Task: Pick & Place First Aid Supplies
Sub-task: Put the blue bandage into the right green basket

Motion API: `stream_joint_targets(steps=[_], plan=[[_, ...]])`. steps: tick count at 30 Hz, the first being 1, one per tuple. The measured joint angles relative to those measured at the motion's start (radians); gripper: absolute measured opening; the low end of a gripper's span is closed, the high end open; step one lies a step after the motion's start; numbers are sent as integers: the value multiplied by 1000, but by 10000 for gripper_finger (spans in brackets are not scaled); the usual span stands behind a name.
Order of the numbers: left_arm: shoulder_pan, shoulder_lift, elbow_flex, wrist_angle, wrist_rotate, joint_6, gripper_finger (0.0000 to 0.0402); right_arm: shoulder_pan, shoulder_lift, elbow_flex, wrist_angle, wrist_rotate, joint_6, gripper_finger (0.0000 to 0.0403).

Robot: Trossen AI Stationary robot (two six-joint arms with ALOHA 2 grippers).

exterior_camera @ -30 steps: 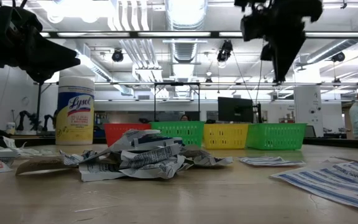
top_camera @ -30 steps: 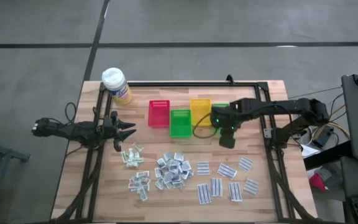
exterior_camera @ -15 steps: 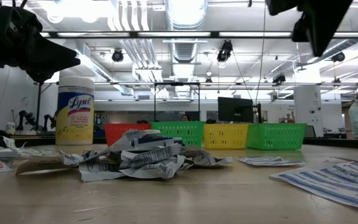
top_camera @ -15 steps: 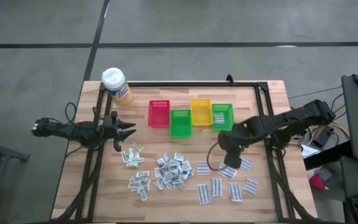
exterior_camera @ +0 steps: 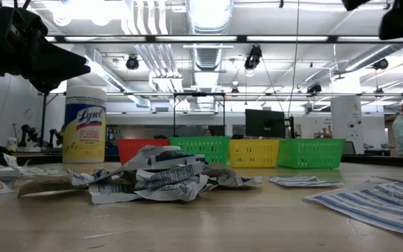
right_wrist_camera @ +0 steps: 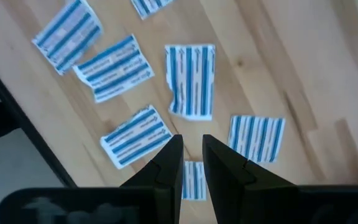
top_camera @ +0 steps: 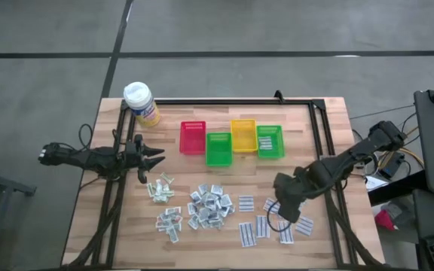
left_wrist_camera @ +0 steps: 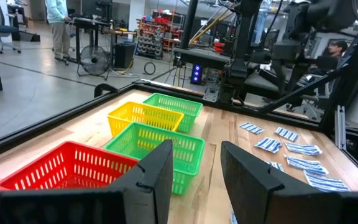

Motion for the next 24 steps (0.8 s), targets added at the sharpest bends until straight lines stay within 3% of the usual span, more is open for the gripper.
stream_joint_targets(steps=[14, 24], plan=[[0, 0, 0, 0, 0, 0, 131, 72, 0, -183, 4, -1, 212, 57], [0, 0, 0, 0, 0, 0, 131, 71, -6, -252, 8, -22, 258, 57]])
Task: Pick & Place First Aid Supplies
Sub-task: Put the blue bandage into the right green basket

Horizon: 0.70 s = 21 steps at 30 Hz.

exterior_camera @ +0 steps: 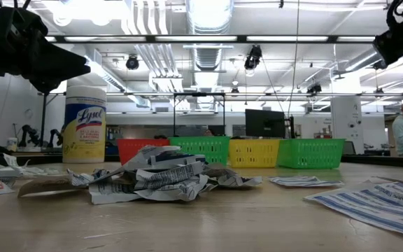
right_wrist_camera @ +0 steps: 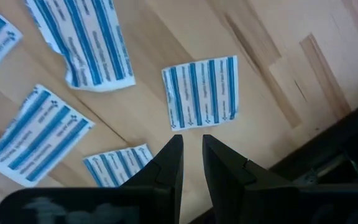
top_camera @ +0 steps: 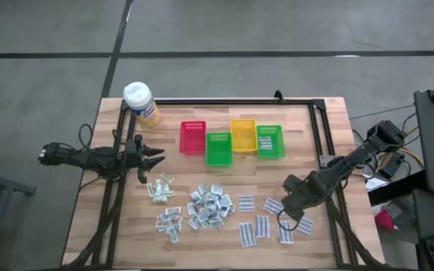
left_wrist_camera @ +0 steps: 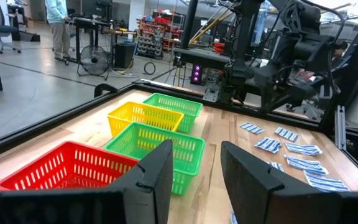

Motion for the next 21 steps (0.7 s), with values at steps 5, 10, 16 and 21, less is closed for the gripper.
stream_joint_targets(steps=[5, 10, 16, 21], plan=[[0, 0, 0, 0, 0, 0, 131, 0, -8, -12, -1, -4, -16, 80], [0, 0, 0, 0, 0, 0, 131, 0, -14, -37, -2, -9, -10, 111], [0, 0, 0, 0, -1, 0, 131, -1, -19, -107, 2, -106, 74, 135], [0, 0, 0, 0, -3, 0, 131, -1, -21, -141, 20, -130, 95, 146]])
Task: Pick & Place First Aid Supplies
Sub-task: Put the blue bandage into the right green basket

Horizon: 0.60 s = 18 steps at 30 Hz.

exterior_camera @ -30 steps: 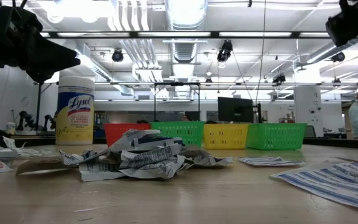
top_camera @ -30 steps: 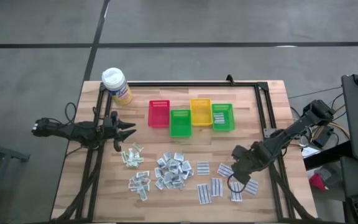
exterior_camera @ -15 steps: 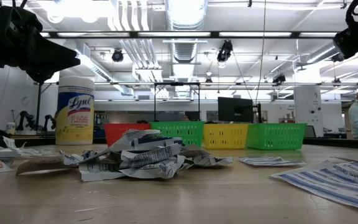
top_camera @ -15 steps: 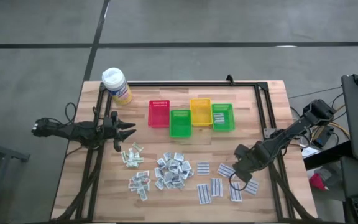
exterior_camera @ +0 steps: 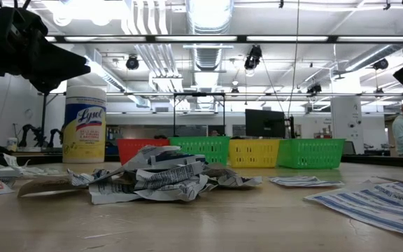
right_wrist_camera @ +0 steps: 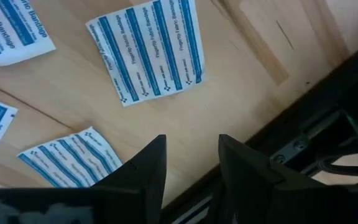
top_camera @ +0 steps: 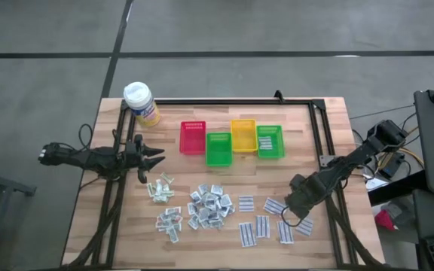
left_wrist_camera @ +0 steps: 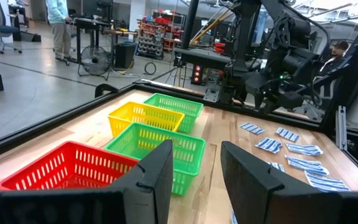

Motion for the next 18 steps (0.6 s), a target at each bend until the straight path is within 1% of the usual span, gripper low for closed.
stream_joint_targets(steps=[5, 11, 15, 18], plan=[[0, 0, 0, 1, 0, 0, 131, -2, 0, -1, 7, 0, 11, 148], [0, 0, 0, 1, -1, 2, 131, -2, 2, -3, 11, 13, 82, 147], [0, 0, 0, 2, -1, 2, 131, -2, 2, -3, 14, 28, 158, 148], [0, 0, 0, 2, -1, 3, 131, -2, 2, -3, 18, 29, 249, 145]])
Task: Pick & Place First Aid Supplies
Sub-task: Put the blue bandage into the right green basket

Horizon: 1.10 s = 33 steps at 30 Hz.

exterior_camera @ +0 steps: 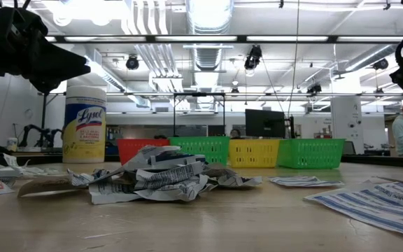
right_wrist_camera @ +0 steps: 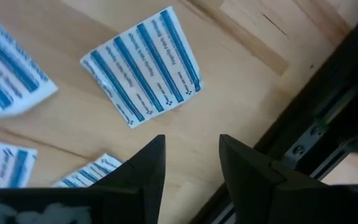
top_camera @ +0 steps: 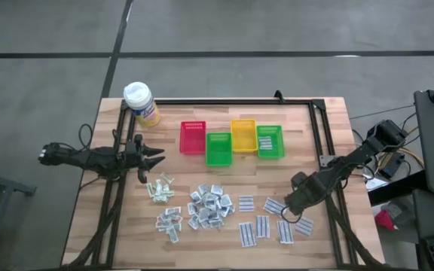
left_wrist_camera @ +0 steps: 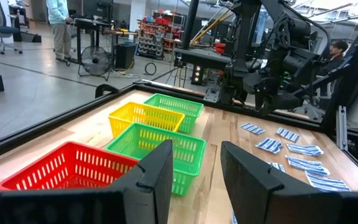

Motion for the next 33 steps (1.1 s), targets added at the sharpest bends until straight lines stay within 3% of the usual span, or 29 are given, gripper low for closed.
stream_joint_targets(steps=[15, 33], plan=[[0, 0, 0, 3, -1, 1, 131, -18, 0, -32, 51, 20, 186, 151], [0, 0, 0, 4, 0, 1, 131, -88, -3, -191, 256, 12, 186, 150]])
